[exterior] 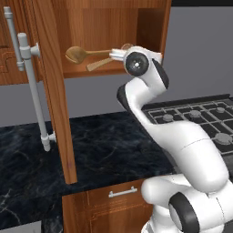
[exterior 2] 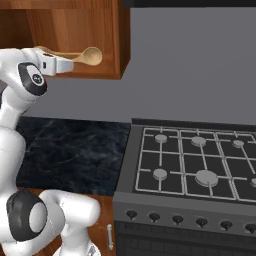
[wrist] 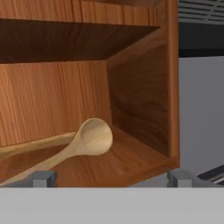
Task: Organize the utensils by type. Pick up the wooden spoons from the counter and place them in the open cabinet. Then pick up the metallic utensils from the counter and place them in the open drawer.
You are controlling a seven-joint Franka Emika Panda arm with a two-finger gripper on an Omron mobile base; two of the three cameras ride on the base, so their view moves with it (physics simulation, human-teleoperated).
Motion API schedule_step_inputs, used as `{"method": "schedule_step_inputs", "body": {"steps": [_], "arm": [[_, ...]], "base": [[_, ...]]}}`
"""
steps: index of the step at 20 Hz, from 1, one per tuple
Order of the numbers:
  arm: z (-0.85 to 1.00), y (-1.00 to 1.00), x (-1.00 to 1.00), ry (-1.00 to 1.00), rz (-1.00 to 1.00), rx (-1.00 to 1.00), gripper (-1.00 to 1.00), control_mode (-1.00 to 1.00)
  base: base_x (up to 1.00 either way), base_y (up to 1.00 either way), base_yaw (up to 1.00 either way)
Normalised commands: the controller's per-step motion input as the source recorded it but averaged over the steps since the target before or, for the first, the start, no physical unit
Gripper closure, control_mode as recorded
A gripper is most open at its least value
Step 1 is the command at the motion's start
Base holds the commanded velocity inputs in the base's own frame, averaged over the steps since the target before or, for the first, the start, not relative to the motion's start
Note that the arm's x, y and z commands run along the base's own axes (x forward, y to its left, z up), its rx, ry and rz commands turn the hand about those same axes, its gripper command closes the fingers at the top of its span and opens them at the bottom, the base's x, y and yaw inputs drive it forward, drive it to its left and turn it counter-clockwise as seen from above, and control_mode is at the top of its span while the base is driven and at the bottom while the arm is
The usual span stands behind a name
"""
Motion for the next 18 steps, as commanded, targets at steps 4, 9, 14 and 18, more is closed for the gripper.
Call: {"method": "schedule_step_inputs", "body": {"steps": [4,9,14,18], "arm": [[0.0,-0.33,-0.93,0.32,0.06,0.0,-1.0,-1.0],[-0.12,-0.26,-0.85,0.46,0.12,-0.07,-1.0,-1.0],[-0.4,-0.12,-0.77,0.41,0.07,-0.06,-1.0,-1.0],[-0.55,0.0,-0.65,0.34,0.01,0.0,-1.0,-1.0]], "base": [[0.0,0.0,0.0],[0.0,0.0,0.0],[0.0,0.0,0.0],[0.0,0.0,0.0]]}}
